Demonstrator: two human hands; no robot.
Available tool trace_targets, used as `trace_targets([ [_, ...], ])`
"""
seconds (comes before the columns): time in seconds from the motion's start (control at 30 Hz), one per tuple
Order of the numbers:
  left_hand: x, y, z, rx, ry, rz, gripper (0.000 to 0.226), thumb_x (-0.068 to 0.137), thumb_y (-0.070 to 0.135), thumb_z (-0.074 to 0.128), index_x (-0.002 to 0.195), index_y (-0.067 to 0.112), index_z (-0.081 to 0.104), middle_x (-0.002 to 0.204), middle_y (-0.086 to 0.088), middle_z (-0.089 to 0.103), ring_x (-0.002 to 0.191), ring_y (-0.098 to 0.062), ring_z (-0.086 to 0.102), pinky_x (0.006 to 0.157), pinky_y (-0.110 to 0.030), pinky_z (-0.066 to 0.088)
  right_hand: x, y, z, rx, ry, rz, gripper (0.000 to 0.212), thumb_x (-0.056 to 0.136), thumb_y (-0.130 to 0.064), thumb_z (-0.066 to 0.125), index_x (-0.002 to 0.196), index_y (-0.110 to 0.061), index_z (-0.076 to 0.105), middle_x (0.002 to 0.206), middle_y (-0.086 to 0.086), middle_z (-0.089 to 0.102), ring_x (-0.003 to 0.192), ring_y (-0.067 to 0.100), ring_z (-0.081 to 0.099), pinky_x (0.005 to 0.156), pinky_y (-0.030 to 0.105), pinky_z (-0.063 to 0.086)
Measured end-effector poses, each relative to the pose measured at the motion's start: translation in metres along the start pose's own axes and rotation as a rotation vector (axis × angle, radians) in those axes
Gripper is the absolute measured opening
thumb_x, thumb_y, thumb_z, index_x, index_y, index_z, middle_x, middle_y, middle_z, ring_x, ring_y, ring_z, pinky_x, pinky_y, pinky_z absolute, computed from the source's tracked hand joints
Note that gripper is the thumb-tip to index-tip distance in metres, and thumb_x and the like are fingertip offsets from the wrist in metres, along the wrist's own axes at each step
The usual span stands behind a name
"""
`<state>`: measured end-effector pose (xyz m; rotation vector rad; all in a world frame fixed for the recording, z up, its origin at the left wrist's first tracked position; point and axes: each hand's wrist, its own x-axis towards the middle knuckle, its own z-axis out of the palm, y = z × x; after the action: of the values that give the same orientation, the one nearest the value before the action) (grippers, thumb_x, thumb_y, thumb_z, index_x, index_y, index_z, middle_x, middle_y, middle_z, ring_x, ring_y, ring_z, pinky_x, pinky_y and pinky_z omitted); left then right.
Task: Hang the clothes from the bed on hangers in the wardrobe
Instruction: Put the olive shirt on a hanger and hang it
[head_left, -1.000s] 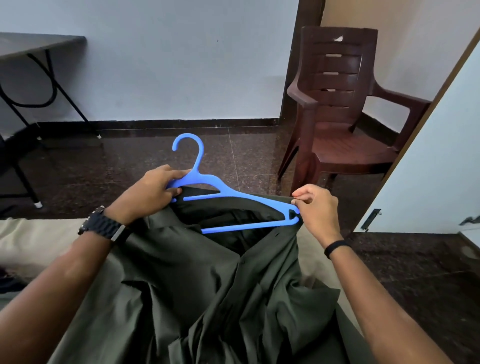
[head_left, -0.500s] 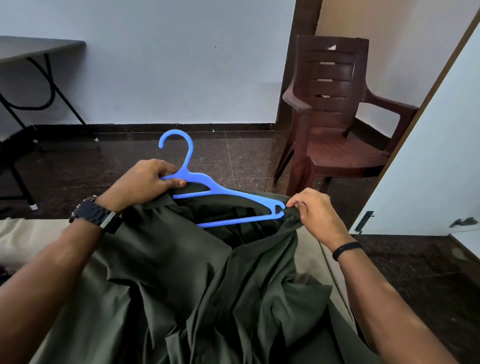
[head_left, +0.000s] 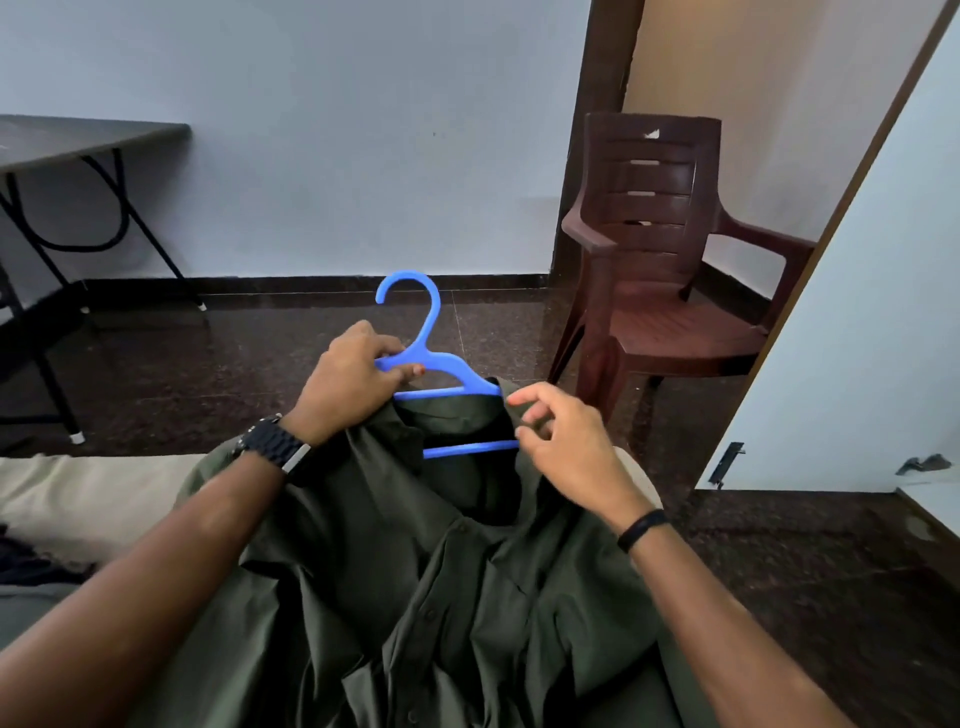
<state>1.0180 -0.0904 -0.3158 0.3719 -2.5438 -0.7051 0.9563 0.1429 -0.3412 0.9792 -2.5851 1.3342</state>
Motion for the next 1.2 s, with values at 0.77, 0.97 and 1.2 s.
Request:
trace_targets([
  [0.77, 0.062, -0.058, 0.122, 0.278, -0.413, -0.263, 0.037, 0.093, 0.037, 0.057, 0.118, 0.011, 0.062, 0.125, -0.016, 0.057, 0.116, -0.032, 0.054, 0.095, -0.040, 0.045, -0.011, 0.062, 0.062, 0.454, -0.086, 0.456, 0.035, 0.086, 0.008, 0.058, 0.118, -0.006, 0.056, 0.089, 0.007, 0.057, 0.075, 0.017, 0.062, 0.073, 0.032, 0.058],
  [0.97, 0.010, -0.051, 0.119, 0.038, -0.045, -0.053, 0.023, 0.089, 0.005, 0.056, 0.109, 0.001, 0.066, 0.105, -0.021, 0.055, 0.099, -0.037, 0.054, 0.091, -0.037, 0.040, -0.028, 0.051, 0.097, 0.048, -0.246, 0.247, 0.033, 0.081, -0.025, 0.074, 0.103, -0.015, 0.052, 0.070, -0.004, 0.053, 0.067, 0.012, 0.050, 0.064, 0.018, 0.034],
  [1.2, -0.119, -0.040, 0.136, 0.097, -0.222, -0.128, 0.040, 0.089, 0.023, 0.062, 0.126, 0.009, 0.055, 0.123, -0.012, 0.047, 0.109, -0.029, 0.049, 0.101, -0.035, 0.038, -0.067, 0.044, 0.120, -0.200, -0.601, 0.205, 0.050, 0.081, -0.006, 0.062, 0.123, -0.014, 0.036, 0.114, 0.017, 0.059, 0.105, 0.034, 0.059, 0.084, 0.038, 0.049],
])
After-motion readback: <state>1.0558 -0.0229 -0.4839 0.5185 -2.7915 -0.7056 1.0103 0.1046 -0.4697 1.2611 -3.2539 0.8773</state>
